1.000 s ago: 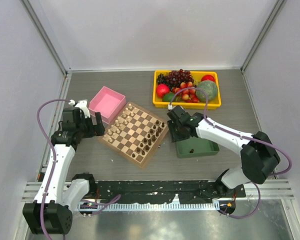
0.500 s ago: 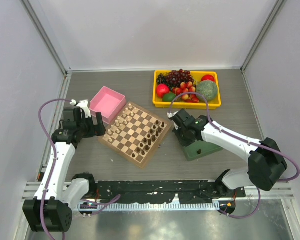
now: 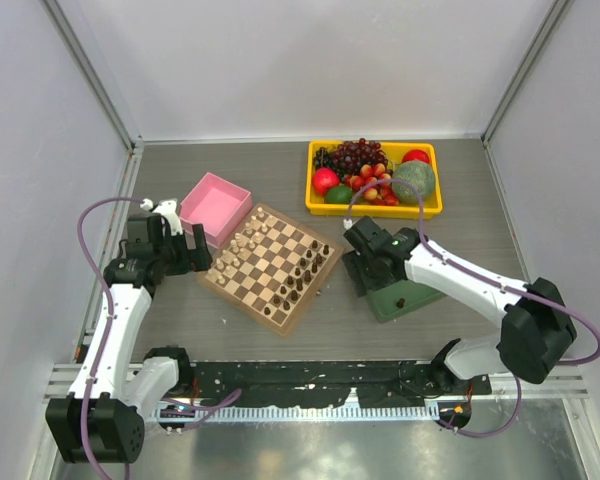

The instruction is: Set up the chess pieces on the board

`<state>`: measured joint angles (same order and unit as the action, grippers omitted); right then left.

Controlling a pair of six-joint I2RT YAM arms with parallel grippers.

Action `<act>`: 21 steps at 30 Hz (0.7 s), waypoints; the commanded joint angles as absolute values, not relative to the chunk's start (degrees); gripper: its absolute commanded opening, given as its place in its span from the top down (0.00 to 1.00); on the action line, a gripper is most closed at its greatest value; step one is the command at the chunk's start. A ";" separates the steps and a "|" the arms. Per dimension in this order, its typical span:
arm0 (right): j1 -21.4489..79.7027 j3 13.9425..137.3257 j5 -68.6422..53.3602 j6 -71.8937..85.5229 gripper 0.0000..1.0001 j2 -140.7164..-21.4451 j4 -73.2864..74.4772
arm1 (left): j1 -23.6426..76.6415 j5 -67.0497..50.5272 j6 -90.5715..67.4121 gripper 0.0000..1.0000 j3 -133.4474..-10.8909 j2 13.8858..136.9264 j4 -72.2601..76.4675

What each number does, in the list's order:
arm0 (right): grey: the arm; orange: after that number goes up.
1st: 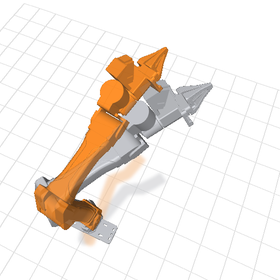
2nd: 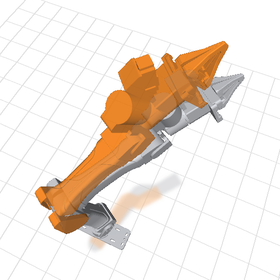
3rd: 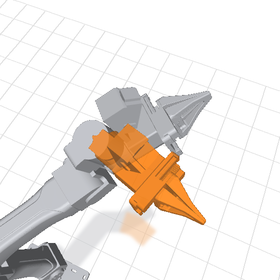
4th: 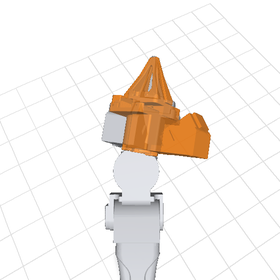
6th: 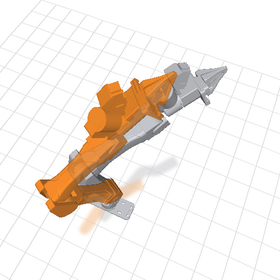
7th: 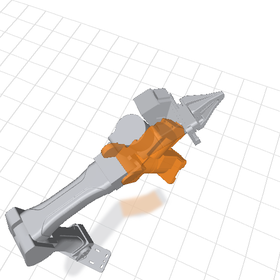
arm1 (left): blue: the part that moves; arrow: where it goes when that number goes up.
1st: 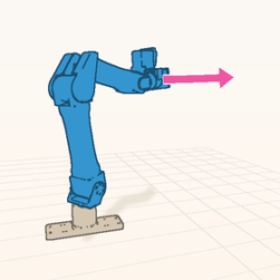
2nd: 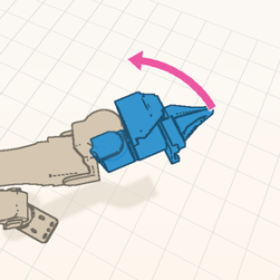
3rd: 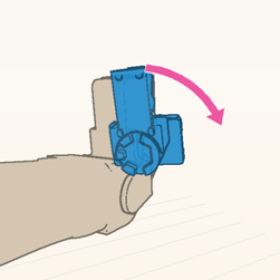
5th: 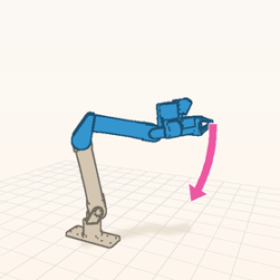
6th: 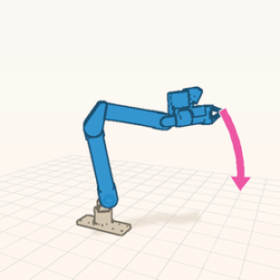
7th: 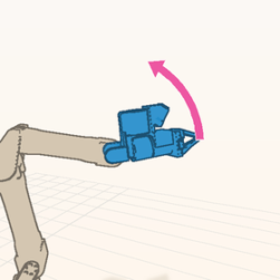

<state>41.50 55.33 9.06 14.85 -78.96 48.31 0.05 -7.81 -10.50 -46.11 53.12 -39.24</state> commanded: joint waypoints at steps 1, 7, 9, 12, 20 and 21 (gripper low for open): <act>41.31 60.73 19.76 29.49 0.31 -73.31 50.79 | 0.26 -8.70 -10.81 0.01 -46.76 52.03 -37.09; 41.05 61.63 38.57 62.51 0.01 -68.03 66.61 | 0.26 -8.88 -10.90 0.01 -46.67 51.59 -37.09; 40.70 58.20 39.37 69.06 0.04 -64.61 66.71 | 0.26 -8.79 -10.90 0.01 -46.67 51.59 -37.09; 36.85 53.54 36.67 75.48 0.04 -59.00 66.19 | 0.26 -8.79 -10.64 0.01 -46.93 51.59 -37.18; 23.12 43.95 26.38 70.67 0.00 -54.93 58.64 | 0.26 -8.88 -10.90 0.01 -46.76 51.77 -36.83; 22.25 42.73 25.06 70.32 0.00 -55.28 57.93 | 0.26 -9.05 -10.99 0.01 -46.76 51.68 -36.74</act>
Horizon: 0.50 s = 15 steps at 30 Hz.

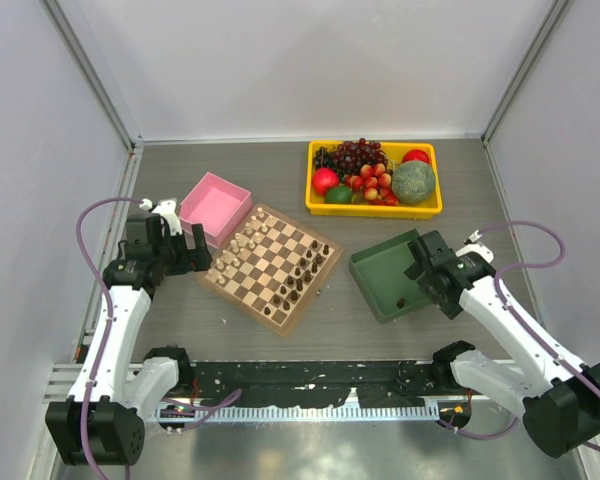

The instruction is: Set up the chess pieces on the board

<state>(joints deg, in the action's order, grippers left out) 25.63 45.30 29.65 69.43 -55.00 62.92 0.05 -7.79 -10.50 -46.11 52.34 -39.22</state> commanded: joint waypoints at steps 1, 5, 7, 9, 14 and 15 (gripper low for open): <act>21.98 42.28 24.70 70.14 0.04 -55.37 56.53 | 0.26 -8.97 -10.99 0.01 -46.76 51.77 -36.74; 20.13 39.38 24.52 69.00 0.14 -56.69 53.53 | 0.26 -8.88 -10.90 0.01 -46.58 51.51 -37.00; 19.16 38.32 24.61 67.86 0.23 -57.48 51.95 | 0.26 -8.53 -10.99 0.01 -46.50 51.50 -37.00; 18.81 38.06 25.40 67.07 0.36 -58.01 51.42 | 0.26 -8.44 -10.90 0.01 -46.41 51.50 -37.09; 18.81 38.14 26.63 63.82 0.62 -58.62 50.89 | 0.26 -7.74 -10.46 0.01 -46.84 52.12 -37.26; 18.81 38.23 26.63 63.03 0.68 -58.71 50.63 | 0.26 -7.82 -10.46 0.01 -47.02 52.29 -37.35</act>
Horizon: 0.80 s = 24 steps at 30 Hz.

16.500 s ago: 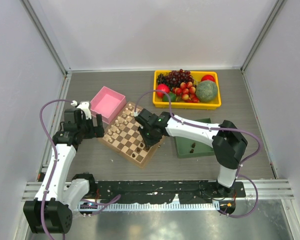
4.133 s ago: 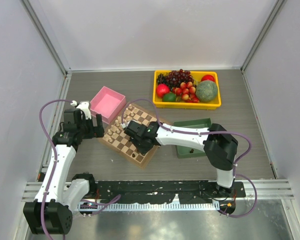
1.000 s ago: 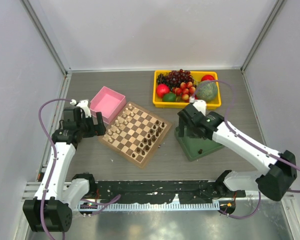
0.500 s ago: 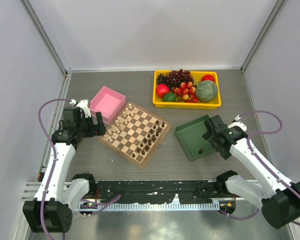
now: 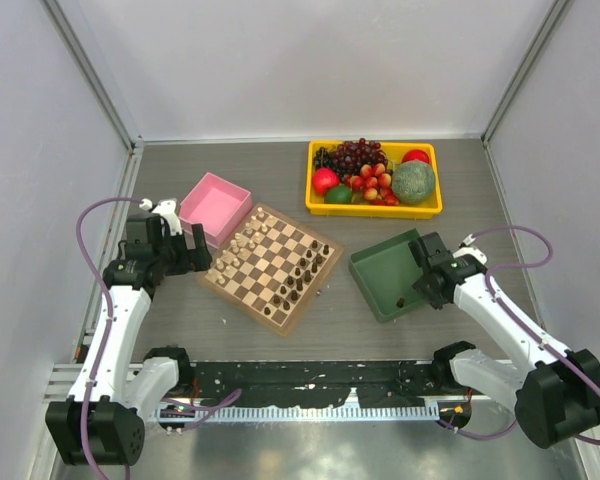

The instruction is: Set up the chess pieces on the board

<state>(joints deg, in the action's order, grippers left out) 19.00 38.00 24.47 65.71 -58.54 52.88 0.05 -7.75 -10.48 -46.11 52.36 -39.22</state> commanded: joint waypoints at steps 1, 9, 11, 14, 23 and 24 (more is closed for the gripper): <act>18.81 38.23 26.54 61.45 0.70 -58.80 49.93 | 0.26 -7.91 -10.46 0.01 -46.93 52.56 -37.35; 18.81 38.41 26.54 51.00 0.85 -60.82 47.55 | 0.26 -8.09 -10.63 0.01 -47.02 52.91 -37.35; 18.90 38.41 26.81 48.88 0.87 -61.17 47.37 | 0.26 -8.00 -10.63 0.01 -47.11 53.00 -37.35; 18.81 37.88 25.75 43.87 0.95 -61.00 44.92 | 0.26 -8.61 -10.90 0.01 -47.11 53.17 -37.18; 18.81 41.04 25.32 37.18 0.95 -64.50 41.58 | 0.26 -9.05 -11.16 0.01 -46.85 53.35 -36.74; 18.72 41.39 25.14 36.22 0.95 -64.95 40.79 | 0.26 -8.97 -11.25 0.01 -46.93 53.18 -36.65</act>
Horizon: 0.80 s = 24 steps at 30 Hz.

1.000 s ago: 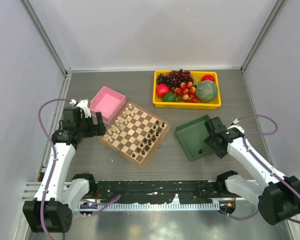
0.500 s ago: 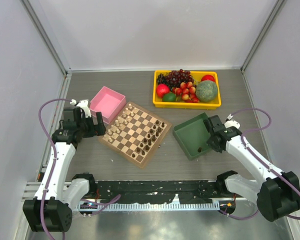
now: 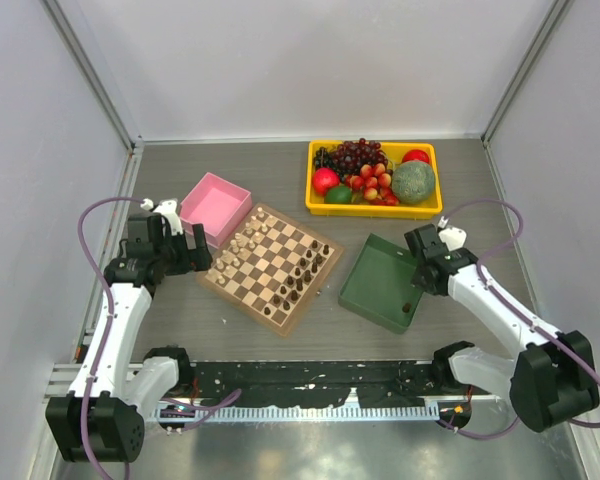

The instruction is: Set up the chess pieces on the board

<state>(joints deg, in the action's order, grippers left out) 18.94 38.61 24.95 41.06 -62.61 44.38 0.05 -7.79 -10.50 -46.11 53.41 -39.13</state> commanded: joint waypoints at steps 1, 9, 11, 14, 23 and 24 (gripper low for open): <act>18.81 42.27 24.61 35.43 0.95 -66.26 40.09 | 0.26 -9.05 -11.34 0.01 -46.93 53.26 -36.65; 18.81 50.17 23.56 21.29 0.93 -77.06 34.99 | 0.26 -8.96 -11.34 0.01 -46.76 52.82 -36.65; 18.72 51.58 22.07 18.56 0.90 -79.00 34.02 | 0.26 -9.23 -11.34 0.01 -46.85 53.00 -36.56; 18.81 53.69 19.35 15.56 0.83 -80.76 32.34 | 0.26 -9.32 -11.34 0.01 -46.93 53.09 -36.56; 18.90 60.82 18.54 13.53 0.51 -80.25 38.22 | 0.26 -9.32 -11.51 0.01 -46.76 53.00 -36.39; 18.81 61.26 18.46 13.80 0.46 -79.37 38.84 | 0.26 -9.40 -11.51 0.01 -46.76 53.09 -36.21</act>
